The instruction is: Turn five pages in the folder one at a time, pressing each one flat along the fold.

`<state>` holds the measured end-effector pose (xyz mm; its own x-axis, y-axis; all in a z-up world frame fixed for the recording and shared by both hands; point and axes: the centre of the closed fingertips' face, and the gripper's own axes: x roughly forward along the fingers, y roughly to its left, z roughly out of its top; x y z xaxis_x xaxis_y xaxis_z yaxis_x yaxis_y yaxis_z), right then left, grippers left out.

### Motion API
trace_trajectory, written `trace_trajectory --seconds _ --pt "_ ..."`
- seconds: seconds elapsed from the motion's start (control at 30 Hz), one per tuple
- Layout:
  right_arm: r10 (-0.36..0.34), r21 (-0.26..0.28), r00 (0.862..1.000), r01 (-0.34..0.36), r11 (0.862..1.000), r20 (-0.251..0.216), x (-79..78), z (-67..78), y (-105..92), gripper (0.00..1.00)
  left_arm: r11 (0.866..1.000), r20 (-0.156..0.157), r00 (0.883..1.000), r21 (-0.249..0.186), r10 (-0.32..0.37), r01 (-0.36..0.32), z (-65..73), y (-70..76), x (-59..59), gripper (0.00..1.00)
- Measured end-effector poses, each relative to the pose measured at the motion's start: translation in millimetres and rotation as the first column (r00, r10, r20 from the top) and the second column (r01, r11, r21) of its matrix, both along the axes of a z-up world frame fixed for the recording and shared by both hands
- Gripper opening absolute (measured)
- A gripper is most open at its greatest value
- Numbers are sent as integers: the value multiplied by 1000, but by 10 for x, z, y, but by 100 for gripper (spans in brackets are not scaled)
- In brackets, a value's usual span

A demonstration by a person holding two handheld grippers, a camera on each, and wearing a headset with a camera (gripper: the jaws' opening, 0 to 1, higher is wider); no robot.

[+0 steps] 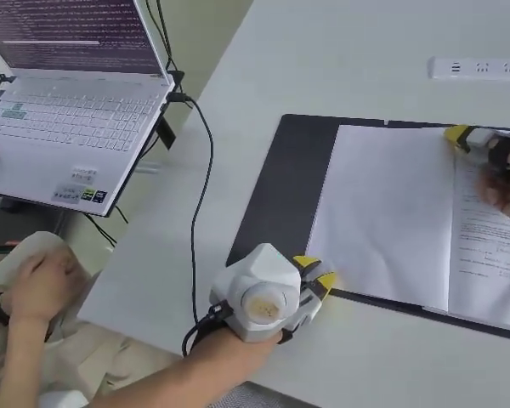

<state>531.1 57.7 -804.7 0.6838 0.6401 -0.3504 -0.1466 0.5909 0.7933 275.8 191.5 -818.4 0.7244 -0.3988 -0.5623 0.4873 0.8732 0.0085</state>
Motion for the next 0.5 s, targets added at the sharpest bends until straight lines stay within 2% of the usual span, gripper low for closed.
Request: trace_trajectory --seconds 0.2,0.5 --pt "-47 10 999 47 999 -1 94 14 -19 0 1000 3 1000 0 -2 2 -10 6 7 13" --pt "-48 25 999 49 998 -13 82 21 -16 0 1000 6 1000 -3 0 0 -8 11 5 13"
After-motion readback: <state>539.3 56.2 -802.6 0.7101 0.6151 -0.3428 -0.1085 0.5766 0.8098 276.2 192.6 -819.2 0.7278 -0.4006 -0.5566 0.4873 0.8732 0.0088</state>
